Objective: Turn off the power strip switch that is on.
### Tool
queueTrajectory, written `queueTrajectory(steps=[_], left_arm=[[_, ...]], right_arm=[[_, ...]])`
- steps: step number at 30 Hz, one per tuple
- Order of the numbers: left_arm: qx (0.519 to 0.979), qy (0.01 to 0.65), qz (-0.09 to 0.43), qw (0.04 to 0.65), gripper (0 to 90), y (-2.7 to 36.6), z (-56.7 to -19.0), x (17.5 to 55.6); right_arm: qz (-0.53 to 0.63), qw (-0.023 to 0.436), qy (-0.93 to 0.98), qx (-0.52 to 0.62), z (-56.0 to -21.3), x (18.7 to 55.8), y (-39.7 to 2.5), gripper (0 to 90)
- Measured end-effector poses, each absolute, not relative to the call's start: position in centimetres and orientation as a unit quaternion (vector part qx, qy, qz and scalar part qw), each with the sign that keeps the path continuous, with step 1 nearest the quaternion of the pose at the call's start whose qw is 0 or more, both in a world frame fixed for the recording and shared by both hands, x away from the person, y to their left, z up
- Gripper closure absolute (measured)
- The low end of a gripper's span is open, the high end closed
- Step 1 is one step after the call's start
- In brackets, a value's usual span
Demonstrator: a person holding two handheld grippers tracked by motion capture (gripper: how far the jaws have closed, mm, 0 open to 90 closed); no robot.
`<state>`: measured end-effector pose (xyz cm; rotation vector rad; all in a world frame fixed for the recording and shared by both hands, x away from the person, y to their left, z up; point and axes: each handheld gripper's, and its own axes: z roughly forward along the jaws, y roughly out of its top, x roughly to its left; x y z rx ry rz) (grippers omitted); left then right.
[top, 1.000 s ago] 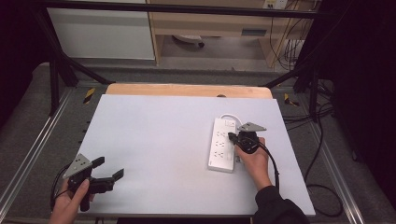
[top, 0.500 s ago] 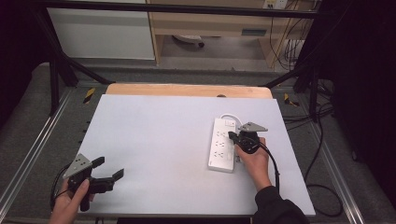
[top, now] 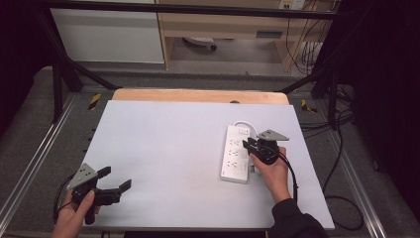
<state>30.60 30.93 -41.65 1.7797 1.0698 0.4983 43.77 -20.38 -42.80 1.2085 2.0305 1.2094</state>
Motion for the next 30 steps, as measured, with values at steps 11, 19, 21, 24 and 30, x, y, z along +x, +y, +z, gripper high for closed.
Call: queueTrajectory(steps=[11,19,21,24,30], left_arm=[[0.73,0.44,0.204,0.481,6.4,30.9,-41.7,30.6],[0.73,0.44,0.204,0.481,6.4,30.9,-41.7,30.6],[0.731,0.44,0.204,0.481,6.4,30.9,-41.7,30.6],[0.731,0.44,0.203,0.481,6.4,30.9,-41.7,30.6],[0.731,0.441,0.203,0.48,6.4,30.9,-41.7,30.6]], right_arm=[[0.452,0.241,0.728,0.455,-41.9,43.5,-20.9,34.1],[0.45,0.238,0.722,0.468,-41.6,43.3,-21.1,9.6],[0.45,0.241,0.721,0.468,-41.3,43.2,-21.2,6.4],[0.453,0.247,0.721,0.463,-40.9,42.8,-21.4,3.3],[0.457,0.266,0.718,0.453,-40.1,41.9,-21.9,4.9]])
